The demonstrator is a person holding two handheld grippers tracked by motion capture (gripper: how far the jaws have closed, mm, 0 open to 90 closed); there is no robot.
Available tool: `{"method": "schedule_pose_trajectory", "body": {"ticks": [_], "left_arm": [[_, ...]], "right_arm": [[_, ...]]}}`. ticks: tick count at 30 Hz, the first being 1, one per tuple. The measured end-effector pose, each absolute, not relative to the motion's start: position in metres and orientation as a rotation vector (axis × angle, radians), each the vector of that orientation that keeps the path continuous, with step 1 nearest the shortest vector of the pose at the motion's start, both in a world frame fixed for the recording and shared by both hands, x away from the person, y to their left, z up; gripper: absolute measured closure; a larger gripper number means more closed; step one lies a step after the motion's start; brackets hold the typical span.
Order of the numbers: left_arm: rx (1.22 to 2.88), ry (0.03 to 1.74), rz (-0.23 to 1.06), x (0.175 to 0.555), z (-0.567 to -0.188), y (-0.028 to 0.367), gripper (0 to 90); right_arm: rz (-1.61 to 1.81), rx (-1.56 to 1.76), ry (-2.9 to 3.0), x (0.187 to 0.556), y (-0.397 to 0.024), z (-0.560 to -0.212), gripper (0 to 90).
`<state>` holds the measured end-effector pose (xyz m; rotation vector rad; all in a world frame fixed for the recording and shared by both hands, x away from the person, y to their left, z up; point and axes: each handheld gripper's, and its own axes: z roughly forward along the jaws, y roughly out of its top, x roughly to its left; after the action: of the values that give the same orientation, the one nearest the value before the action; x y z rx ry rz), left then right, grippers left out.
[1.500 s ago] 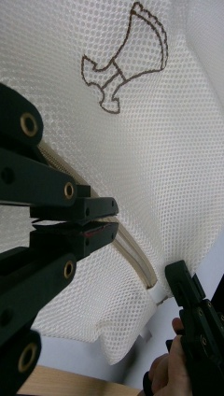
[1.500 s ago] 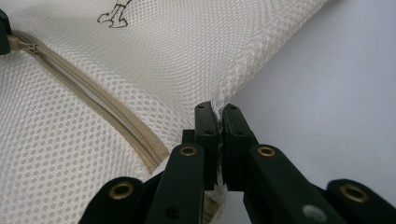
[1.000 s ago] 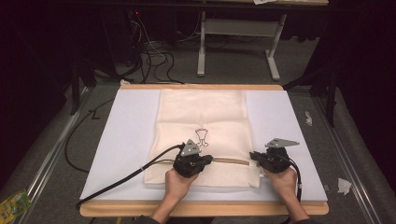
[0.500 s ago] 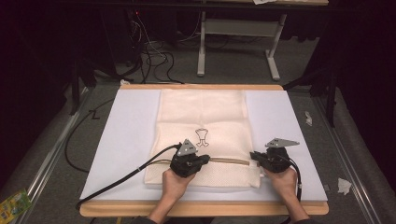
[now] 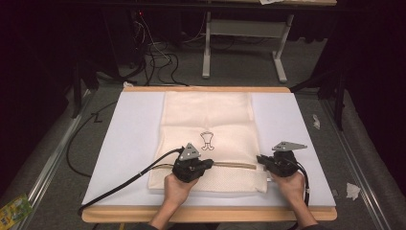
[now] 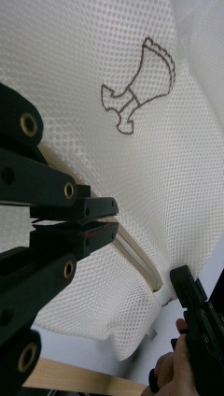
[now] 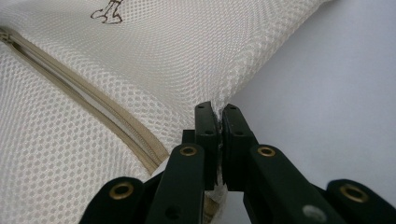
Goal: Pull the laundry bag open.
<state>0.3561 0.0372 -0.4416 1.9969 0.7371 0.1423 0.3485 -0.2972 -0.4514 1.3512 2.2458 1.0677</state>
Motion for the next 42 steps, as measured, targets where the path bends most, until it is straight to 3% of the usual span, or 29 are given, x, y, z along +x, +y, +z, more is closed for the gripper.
{"method": "schedule_pose_trajectory", "body": {"ticks": [42], "left_arm": [[1.954,0.778,0.152,0.356,-0.436,0.077,86.9]], "right_arm": [[1.06,1.363,2.239,0.349,-0.3,-0.454,87.8]]}}
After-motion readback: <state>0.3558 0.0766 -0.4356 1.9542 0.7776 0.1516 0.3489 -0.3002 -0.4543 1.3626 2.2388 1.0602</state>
